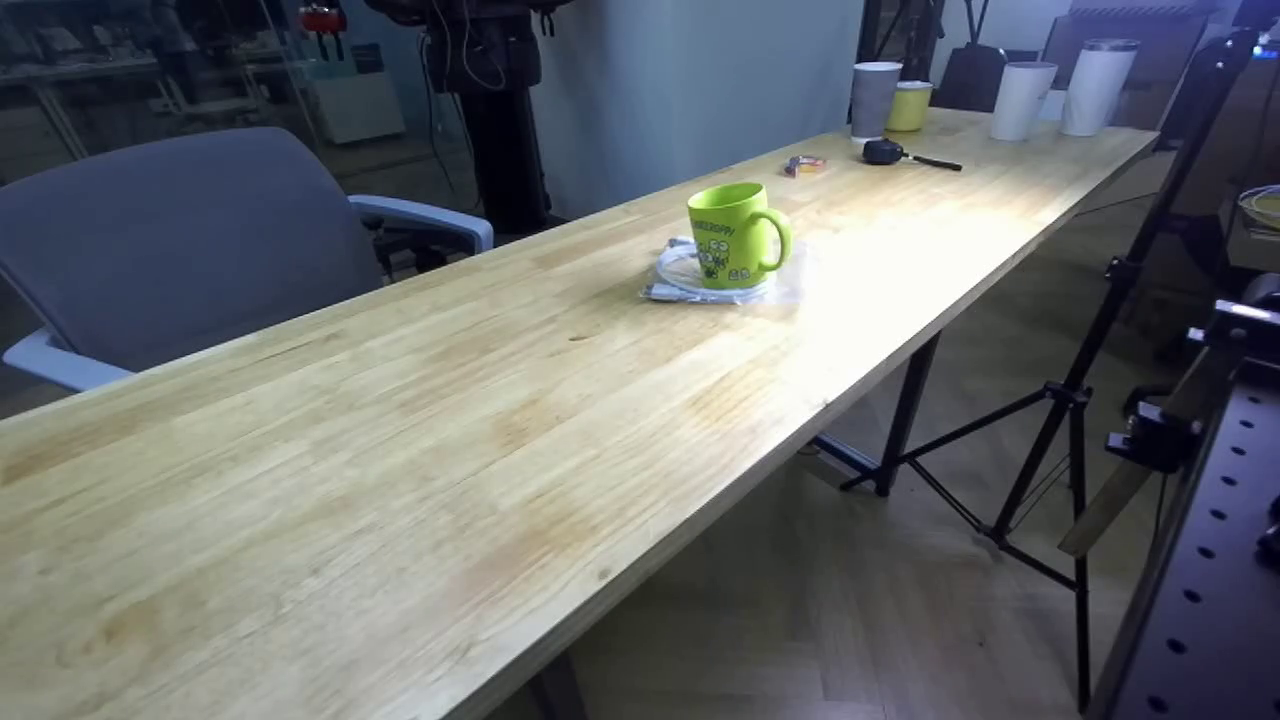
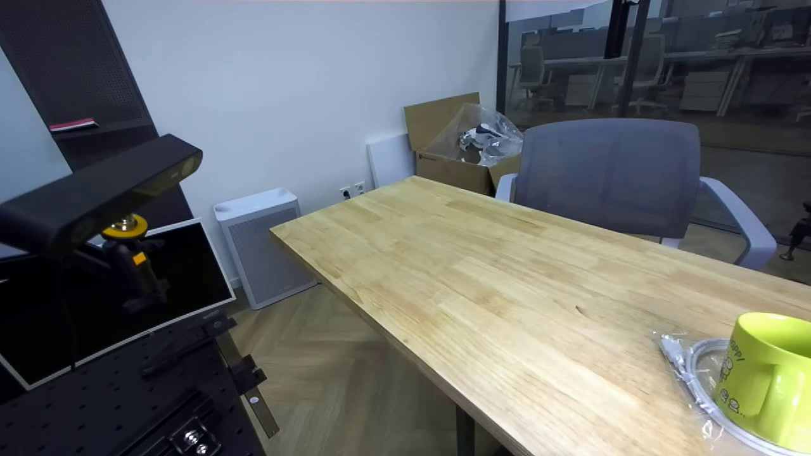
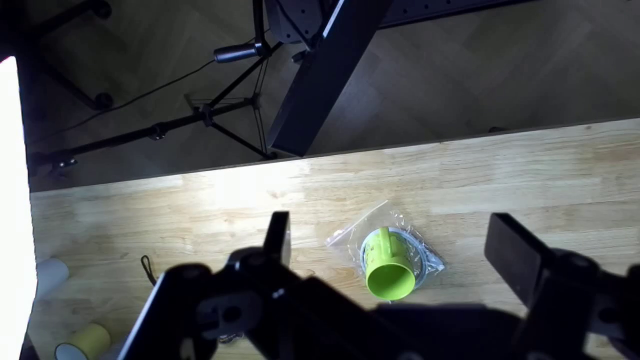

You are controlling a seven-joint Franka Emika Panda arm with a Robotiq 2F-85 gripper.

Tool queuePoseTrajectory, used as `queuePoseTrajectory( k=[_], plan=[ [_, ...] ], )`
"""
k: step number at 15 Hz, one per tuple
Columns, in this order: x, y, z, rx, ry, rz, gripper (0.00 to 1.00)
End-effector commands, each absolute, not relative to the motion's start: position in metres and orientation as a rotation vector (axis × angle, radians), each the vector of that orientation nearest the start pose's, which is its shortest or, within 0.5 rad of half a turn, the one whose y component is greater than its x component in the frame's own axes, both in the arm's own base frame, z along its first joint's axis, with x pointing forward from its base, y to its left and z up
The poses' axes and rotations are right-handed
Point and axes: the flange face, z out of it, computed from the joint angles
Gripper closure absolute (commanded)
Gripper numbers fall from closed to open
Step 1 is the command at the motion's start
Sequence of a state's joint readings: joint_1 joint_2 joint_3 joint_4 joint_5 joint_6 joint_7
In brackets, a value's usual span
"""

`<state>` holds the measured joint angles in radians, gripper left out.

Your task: Move the green cup to the left

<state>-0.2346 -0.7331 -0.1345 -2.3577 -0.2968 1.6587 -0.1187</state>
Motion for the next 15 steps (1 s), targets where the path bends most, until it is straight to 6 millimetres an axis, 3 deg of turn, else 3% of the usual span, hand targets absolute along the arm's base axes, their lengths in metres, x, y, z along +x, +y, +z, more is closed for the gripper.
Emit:
queuePoseTrajectory(
  k=[1,15],
  plan=[
    [0.2956,-0.1571,0.5808,-3.333,0.327,0.030,0.00],
    [0.2980,-0.1582,0.5812,-3.331,0.336,0.001,0.00]
  ],
)
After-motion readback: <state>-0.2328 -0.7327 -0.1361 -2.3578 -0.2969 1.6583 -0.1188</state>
